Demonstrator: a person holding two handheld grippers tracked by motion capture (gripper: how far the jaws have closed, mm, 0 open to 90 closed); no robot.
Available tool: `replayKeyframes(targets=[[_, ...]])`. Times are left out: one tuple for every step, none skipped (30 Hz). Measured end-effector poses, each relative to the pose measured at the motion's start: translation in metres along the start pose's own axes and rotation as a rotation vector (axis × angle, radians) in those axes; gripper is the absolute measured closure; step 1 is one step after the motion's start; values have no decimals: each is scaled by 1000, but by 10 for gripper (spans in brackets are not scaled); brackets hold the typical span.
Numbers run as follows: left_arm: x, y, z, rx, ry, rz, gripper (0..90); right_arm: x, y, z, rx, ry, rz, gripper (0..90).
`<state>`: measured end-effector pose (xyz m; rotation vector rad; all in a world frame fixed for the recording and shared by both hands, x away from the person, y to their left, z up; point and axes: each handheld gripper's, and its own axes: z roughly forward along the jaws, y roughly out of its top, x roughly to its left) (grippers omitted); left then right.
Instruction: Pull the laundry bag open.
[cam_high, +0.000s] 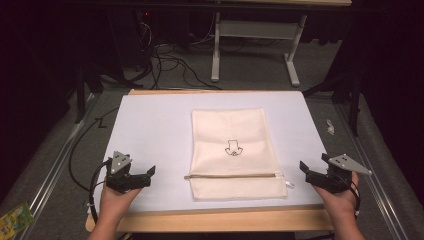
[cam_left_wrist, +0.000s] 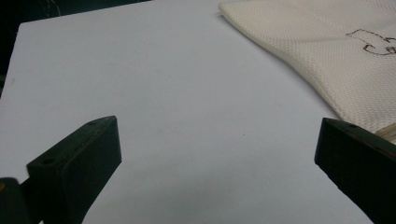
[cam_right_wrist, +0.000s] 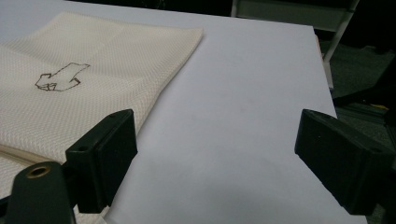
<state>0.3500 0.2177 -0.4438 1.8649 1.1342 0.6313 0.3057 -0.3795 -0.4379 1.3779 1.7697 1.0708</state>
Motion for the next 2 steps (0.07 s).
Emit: replayKeyframes(targets=[[0,0,1,-1,1,-2,2,0,1,0,-3,4,3,128],[0,0,1,-1,1,-2,1,0,1,0,-8,5,0,124]])
